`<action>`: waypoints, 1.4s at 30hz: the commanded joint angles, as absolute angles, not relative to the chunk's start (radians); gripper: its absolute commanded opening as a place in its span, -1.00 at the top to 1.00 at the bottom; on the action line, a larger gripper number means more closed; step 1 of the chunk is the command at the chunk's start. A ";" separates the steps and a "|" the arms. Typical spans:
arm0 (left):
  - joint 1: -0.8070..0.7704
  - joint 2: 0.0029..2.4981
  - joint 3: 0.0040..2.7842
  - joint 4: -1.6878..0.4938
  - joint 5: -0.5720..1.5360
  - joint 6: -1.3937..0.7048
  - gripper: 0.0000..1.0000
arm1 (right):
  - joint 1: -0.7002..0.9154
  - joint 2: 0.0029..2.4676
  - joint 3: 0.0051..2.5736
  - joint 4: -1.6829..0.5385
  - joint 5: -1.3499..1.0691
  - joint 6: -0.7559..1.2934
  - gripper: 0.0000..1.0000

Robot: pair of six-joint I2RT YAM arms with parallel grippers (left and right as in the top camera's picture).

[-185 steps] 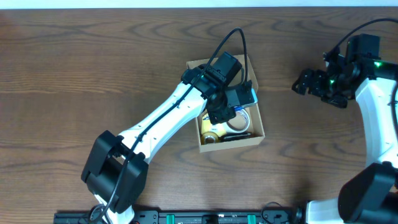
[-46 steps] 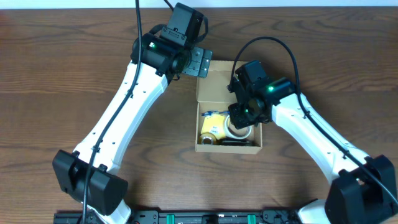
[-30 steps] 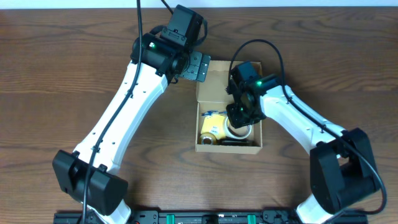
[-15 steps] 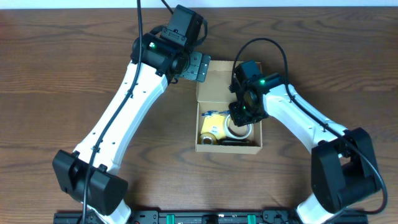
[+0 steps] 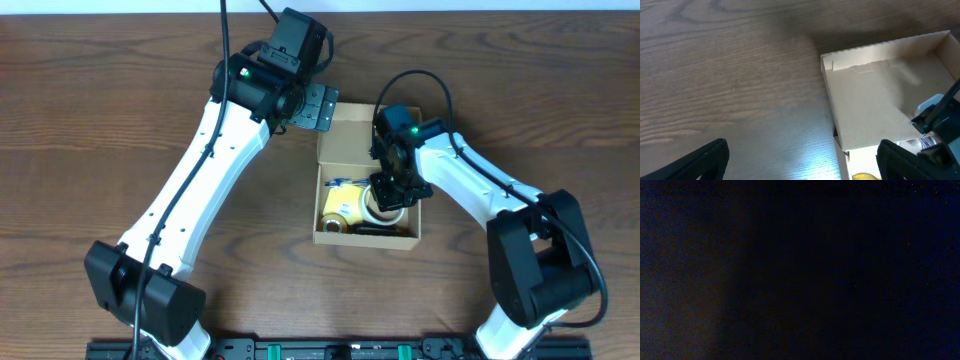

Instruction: Pack container

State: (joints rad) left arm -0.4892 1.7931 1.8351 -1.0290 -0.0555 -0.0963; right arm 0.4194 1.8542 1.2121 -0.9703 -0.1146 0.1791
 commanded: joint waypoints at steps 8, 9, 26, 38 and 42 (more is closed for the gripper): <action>-0.488 1.778 1.851 -1.033 -0.059 -0.082 -0.90 | 0.421 1.859 1.226 -1.014 -0.009 0.202 0.97; -0.488 1.778 1.851 -1.033 -0.059 -0.082 -0.90 | 0.421 1.859 1.226 -1.008 -0.012 0.202 0.97; -0.469 1.778 1.851 -1.035 -0.062 -0.067 -0.90 | 0.403 1.844 1.555 -1.114 -0.004 0.166 0.29; -0.372 1.778 1.851 -1.085 -0.057 -0.128 -0.82 | 0.181 1.848 1.811 -1.280 0.124 0.148 0.12; -0.299 1.778 1.837 -1.132 -0.002 -0.157 -0.79 | 0.132 1.850 1.797 -1.272 0.123 0.130 0.14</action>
State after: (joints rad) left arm -0.3351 1.7931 1.8351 -1.1206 -0.0364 -0.1249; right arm 0.1432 1.8473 1.8095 -1.2751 0.1104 0.1555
